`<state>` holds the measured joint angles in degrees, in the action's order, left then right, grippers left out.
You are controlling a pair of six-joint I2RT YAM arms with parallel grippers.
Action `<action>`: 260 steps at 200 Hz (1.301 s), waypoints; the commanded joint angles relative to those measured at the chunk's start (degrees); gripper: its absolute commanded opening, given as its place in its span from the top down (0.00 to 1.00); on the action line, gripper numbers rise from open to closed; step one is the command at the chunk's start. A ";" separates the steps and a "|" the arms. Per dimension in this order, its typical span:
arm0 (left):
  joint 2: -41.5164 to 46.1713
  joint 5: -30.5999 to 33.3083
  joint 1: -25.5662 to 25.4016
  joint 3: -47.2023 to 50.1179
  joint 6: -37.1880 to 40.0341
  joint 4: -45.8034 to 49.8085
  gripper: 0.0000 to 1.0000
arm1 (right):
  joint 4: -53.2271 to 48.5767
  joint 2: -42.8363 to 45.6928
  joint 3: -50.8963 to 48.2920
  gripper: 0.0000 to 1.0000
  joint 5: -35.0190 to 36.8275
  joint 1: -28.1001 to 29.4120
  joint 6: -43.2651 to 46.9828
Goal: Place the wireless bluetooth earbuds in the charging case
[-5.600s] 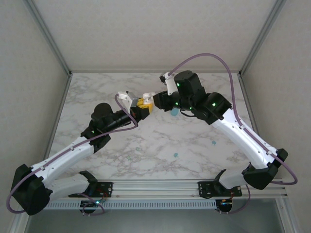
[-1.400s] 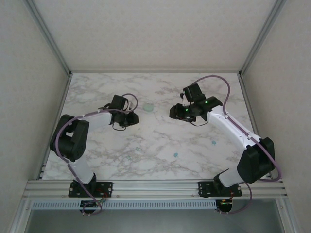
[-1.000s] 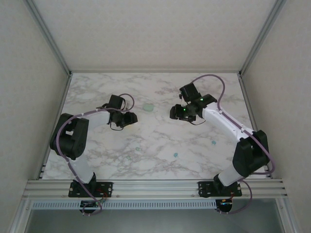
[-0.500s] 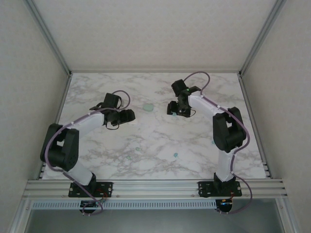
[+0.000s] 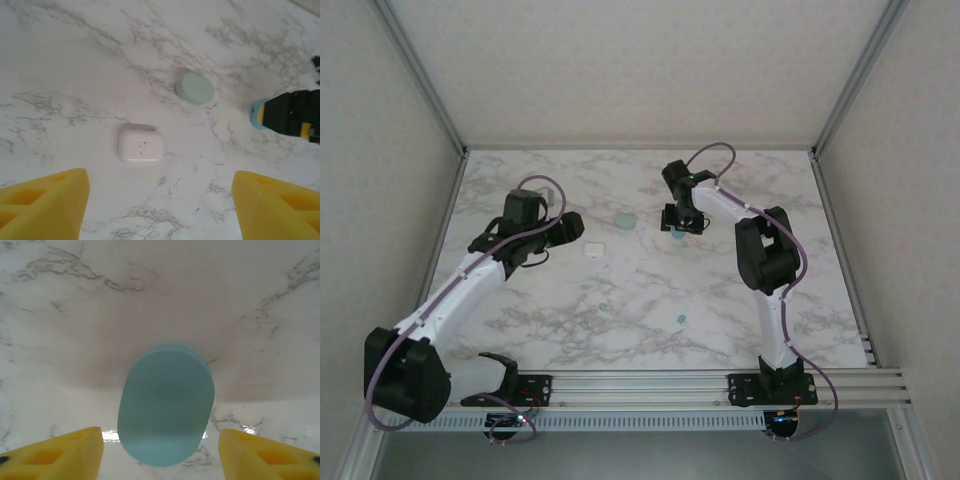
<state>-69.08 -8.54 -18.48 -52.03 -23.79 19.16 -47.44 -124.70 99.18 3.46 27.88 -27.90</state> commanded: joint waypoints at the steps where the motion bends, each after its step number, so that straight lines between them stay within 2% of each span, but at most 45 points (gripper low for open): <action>1: 3.42 2.75 0.55 0.88 0.76 1.63 0.25 | -2.63 -2.55 3.10 0.41 1.14 -0.14 0.49; 26: 5.31 3.30 0.55 1.00 0.85 2.27 0.24 | -3.54 -3.29 3.90 0.53 0.85 -0.13 2.07; 48: 5.79 3.43 0.55 1.52 0.80 2.60 0.24 | -1.79 -0.09 0.55 0.61 -0.91 -0.17 4.86; 105: 8.44 4.55 0.55 2.35 0.30 1.94 0.24 | -1.87 11.50 -14.44 0.60 -19.14 3.00 32.88; 152: 12.21 5.97 0.55 3.54 -0.03 2.28 0.24 | 0.14 16.82 -22.66 0.59 -24.78 4.35 48.19; 173: 14.04 6.46 0.55 4.71 -0.33 2.07 0.23 | 0.72 17.43 -23.50 0.58 -27.04 4.35 51.26; 183: 14.83 7.00 0.55 5.32 -0.51 2.00 0.21 | 1.44 17.05 -22.88 0.58 -25.38 4.41 49.14; 201: 15.59 7.57 0.55 6.01 -0.72 1.59 0.21 | -1.39 13.40 -18.21 0.56 -17.86 4.39 38.41; 221: 15.38 7.57 0.56 5.77 -0.69 1.46 0.20 | -3.66 12.06 -16.75 0.57 -9.06 4.46 22.31; 244: 14.59 7.26 0.55 5.45 -0.69 0.85 0.20 | 1.51 15.51 -22.44 0.58 -8.24 4.59 6.63; 260: 13.56 6.66 0.54 5.27 -0.86 0.11 0.20 | 3.46 16.31 -25.02 0.58 -8.17 5.09 -0.08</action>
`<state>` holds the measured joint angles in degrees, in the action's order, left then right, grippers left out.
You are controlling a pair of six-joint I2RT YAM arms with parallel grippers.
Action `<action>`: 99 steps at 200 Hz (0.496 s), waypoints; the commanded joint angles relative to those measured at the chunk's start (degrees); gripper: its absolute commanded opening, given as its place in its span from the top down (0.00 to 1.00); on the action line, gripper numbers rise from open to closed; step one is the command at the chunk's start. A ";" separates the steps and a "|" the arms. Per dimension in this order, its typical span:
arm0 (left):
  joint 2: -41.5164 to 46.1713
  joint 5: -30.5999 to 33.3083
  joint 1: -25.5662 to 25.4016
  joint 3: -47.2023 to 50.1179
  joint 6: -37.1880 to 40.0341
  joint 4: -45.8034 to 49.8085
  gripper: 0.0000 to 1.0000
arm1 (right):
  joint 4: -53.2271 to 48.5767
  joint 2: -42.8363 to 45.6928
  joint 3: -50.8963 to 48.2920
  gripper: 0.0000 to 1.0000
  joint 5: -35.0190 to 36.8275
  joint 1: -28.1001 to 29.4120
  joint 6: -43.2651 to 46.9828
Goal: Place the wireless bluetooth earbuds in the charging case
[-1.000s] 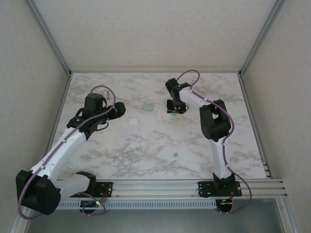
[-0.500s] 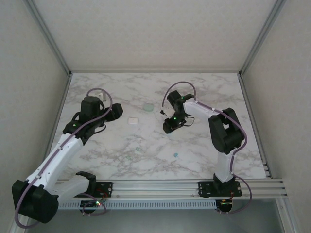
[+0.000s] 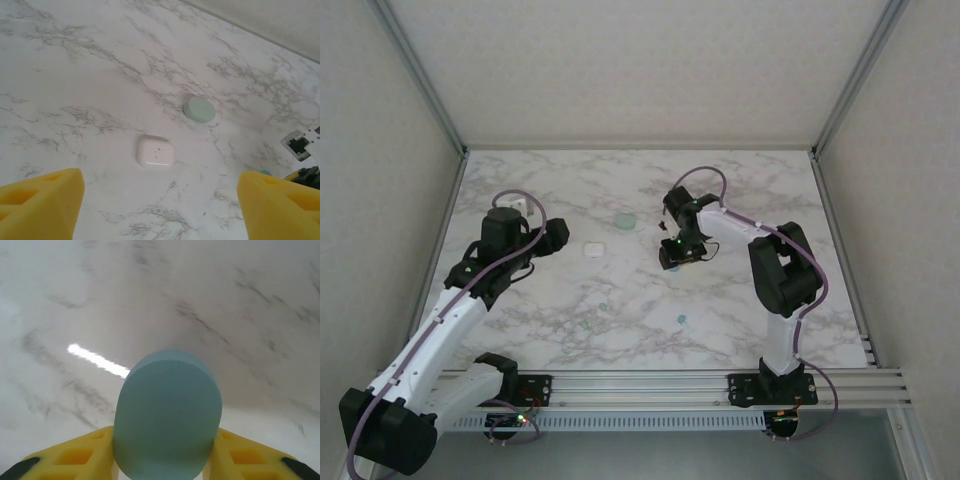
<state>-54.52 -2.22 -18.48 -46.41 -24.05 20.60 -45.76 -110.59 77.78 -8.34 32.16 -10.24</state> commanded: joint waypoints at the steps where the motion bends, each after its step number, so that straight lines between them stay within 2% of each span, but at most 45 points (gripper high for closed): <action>1: -1.05 0.27 0.55 -0.35 -0.58 -1.34 0.20 | 1.80 2.20 -3.70 0.58 3.70 0.85 -18.07; 33: -3.62 -1.33 0.57 -1.78 -0.67 -1.48 0.20 | 3.37 3.05 -5.35 0.56 4.84 2.40 -25.31; 40: -3.98 -1.71 0.55 -1.98 -0.71 -1.57 0.20 | 3.47 3.22 -5.52 0.53 4.91 2.70 -26.26; 65: -4.81 -2.09 0.56 -2.06 -0.82 -2.03 0.20 | 4.35 3.44 -5.36 0.47 2.74 3.58 -27.15; 99: -5.65 -2.44 0.59 -2.10 -1.19 -2.15 0.20 | 4.97 3.67 -4.28 0.44 -0.23 4.23 -27.98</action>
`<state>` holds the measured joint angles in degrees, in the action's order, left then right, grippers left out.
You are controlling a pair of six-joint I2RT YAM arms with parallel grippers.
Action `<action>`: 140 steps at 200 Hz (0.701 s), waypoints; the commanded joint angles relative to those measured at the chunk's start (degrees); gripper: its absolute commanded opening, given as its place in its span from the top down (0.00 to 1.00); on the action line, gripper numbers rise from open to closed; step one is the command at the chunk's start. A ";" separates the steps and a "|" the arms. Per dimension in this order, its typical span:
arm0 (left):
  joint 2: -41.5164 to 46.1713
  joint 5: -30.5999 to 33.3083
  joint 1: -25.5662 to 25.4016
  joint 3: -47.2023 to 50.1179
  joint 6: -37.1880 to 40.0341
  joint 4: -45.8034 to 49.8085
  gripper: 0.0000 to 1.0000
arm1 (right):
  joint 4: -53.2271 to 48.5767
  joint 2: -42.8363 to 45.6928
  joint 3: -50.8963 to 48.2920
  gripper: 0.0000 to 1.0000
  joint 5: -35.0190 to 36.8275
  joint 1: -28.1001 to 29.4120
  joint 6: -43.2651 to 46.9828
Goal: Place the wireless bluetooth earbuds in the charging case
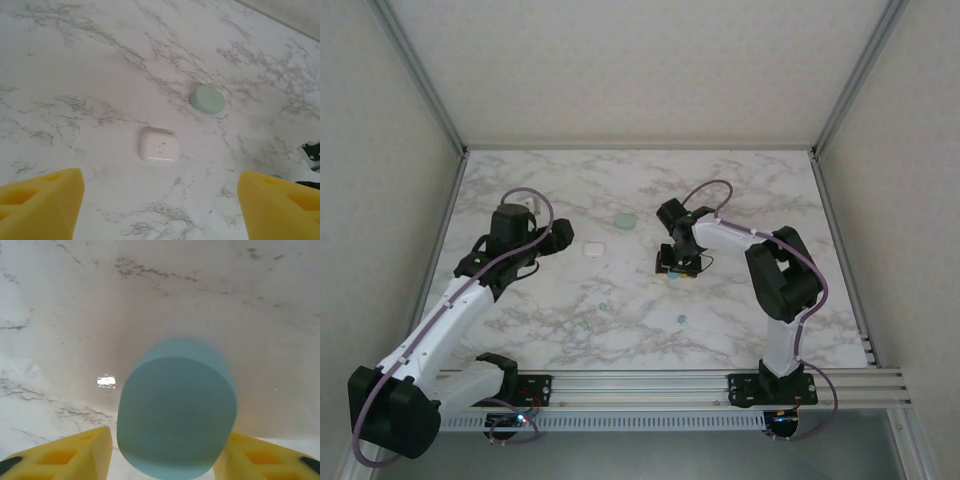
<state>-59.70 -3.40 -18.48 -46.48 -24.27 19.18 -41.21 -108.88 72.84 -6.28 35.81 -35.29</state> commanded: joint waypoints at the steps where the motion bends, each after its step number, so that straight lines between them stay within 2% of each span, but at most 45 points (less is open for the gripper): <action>1: -0.44 -1.26 0.57 -2.04 -1.01 -0.73 0.20 | 0.38 1.98 0.69 0.44 -2.40 0.57 -3.03; 45: -0.51 -0.84 0.55 -1.99 -1.26 -0.45 0.21 | 3.39 2.99 1.81 0.41 -8.63 0.96 -3.89; 67: -0.92 -1.00 0.55 -2.03 -1.61 -0.69 0.21 | 4.36 1.89 3.67 0.40 -9.14 1.24 -1.92; 100: -1.03 -1.27 0.55 -2.46 -1.78 -0.31 0.21 | 0.14 -0.36 8.13 0.41 -10.33 1.46 2.34; 120: -0.18 -0.67 0.55 -2.23 -1.68 0.16 0.21 | -0.51 1.66 8.93 0.41 -7.01 1.45 8.60; 140: 0.85 -0.64 0.55 -1.99 -1.57 0.07 0.21 | -1.21 2.50 10.08 0.38 2.54 0.60 17.40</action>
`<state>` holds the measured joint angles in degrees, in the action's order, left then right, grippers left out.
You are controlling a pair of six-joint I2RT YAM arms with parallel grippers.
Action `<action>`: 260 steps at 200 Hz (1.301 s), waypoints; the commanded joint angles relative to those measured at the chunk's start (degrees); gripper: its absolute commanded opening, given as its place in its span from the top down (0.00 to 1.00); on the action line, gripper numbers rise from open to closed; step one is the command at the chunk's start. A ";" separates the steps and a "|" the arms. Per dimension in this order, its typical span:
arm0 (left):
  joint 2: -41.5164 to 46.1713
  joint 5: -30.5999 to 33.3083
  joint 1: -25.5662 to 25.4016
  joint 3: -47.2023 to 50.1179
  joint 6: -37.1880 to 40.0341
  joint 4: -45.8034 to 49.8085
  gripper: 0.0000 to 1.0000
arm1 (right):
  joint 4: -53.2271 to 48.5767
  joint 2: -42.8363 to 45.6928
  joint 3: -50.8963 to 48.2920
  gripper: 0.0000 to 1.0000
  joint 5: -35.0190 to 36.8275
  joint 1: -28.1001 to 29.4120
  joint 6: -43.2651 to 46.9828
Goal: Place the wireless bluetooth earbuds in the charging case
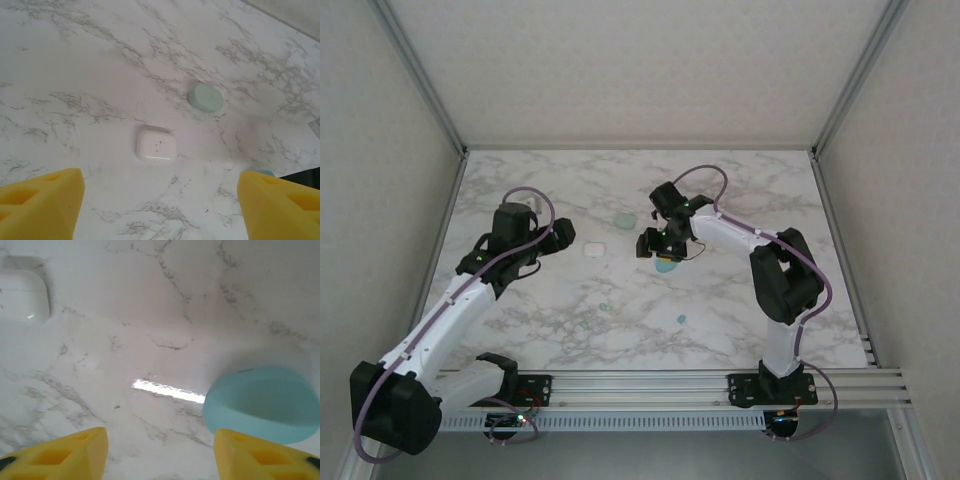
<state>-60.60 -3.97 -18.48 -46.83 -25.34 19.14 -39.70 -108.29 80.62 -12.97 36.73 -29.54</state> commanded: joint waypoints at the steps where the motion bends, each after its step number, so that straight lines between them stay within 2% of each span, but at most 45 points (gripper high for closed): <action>1: 1.77 -0.08 0.55 -1.62 -0.50 0.11 0.21 | -2.65 1.88 2.32 0.38 9.30 -0.46 12.11; 20: 2.15 -0.53 0.55 -1.68 -0.61 0.12 0.21 | -4.62 -2.30 6.25 0.36 2.68 -4.03 18.73; 39: 2.47 -0.69 0.55 -1.69 -0.60 0.24 0.21 | -4.91 -6.28 8.75 0.36 -0.07 -5.50 21.67; 88: 3.87 -0.60 0.56 -0.72 -1.16 0.20 0.21 | -7.57 -12.94 12.67 0.37 -5.49 -6.14 23.64; 138: 3.76 -0.78 0.55 -0.99 -0.50 0.30 0.20 | -9.89 -10.47 8.73 0.37 -7.77 -6.12 27.02; 202: 2.33 -1.83 0.55 -1.60 -0.61 -0.41 0.21 | -8.99 -4.57 1.50 0.36 -10.37 -6.03 27.17; 224: 2.46 -1.83 0.55 -1.56 -0.70 -0.33 0.21 | -8.14 -3.00 -0.62 0.36 -9.04 -5.36 27.84; 260: 2.33 -2.01 0.55 -1.25 -0.60 -0.63 0.21 | -3.63 -1.21 -4.01 0.32 3.48 -2.66 29.83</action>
<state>-57.91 -4.80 -18.48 -46.83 -25.56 19.14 -46.04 -111.53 78.70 -18.00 32.08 -2.00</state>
